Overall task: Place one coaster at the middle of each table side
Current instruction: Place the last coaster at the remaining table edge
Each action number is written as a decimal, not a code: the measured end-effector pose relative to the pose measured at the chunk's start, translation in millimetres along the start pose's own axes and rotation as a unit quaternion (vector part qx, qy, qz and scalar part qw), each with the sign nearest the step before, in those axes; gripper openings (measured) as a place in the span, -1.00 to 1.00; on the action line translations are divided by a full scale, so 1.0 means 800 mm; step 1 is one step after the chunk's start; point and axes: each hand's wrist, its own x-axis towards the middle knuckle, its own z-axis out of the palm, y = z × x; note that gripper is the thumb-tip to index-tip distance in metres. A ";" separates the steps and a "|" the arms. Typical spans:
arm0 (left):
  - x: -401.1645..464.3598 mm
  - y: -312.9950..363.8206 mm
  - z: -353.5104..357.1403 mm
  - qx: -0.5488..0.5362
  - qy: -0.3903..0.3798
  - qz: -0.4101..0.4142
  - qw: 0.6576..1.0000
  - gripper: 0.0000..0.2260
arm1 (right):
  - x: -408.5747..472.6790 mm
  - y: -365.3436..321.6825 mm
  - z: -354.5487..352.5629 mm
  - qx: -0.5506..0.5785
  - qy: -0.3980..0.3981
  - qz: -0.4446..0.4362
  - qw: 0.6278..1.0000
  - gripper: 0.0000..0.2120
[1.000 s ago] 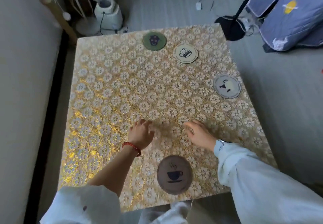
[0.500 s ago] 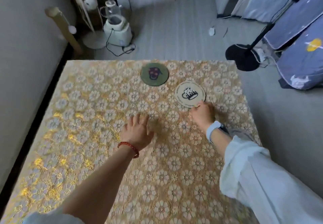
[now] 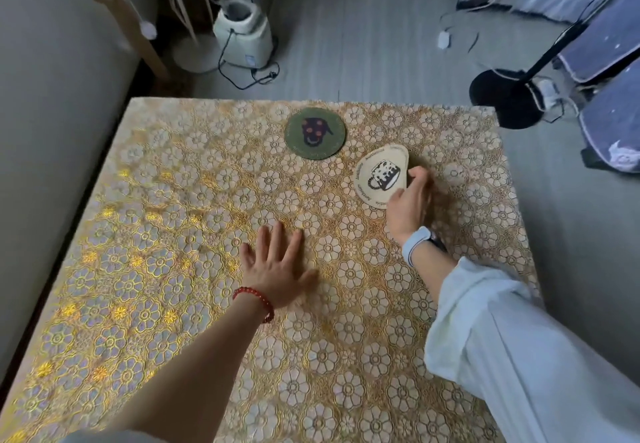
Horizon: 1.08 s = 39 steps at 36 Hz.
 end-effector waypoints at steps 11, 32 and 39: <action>-0.107 -0.053 -0.062 -0.242 0.126 -0.029 0.962 -0.62 | -0.169 -0.079 -0.037 0.092 -0.105 -0.200 0.970 -0.77; -0.594 -0.494 0.046 -0.314 0.248 -0.258 0.879 -0.68 | -0.718 -0.268 0.114 0.070 -0.381 -0.254 0.886 -0.75; -0.682 -0.617 0.044 -0.330 0.287 -0.314 0.842 -0.71 | -0.812 -0.366 0.179 0.066 -0.413 -0.283 0.863 -0.76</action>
